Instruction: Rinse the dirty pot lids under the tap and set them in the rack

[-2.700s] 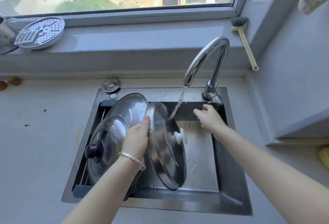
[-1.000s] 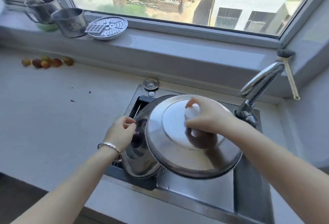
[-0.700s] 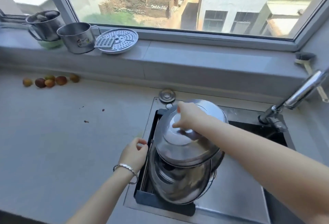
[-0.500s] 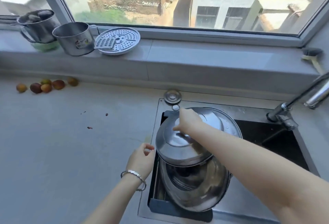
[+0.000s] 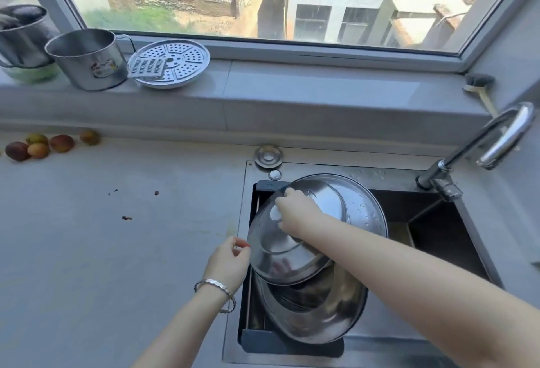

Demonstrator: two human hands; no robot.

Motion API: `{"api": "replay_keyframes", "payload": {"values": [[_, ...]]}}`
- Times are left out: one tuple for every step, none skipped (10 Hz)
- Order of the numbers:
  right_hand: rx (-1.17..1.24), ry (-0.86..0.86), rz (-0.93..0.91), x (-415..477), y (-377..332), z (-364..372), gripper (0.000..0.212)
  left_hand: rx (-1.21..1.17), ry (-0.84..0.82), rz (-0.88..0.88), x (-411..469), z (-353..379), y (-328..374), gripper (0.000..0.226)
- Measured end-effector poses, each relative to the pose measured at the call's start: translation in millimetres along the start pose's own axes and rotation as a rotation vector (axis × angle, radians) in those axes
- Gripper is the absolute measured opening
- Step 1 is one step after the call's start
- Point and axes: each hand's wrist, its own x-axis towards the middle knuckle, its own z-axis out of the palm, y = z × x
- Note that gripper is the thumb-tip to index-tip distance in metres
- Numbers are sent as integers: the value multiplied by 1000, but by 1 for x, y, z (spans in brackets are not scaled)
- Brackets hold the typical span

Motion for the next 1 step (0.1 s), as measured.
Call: {"api": "replay_keyframes", "payload": {"values": [[51, 80, -28, -10, 11, -9, 26, 69, 9, 45, 1, 8, 11, 17]]}}
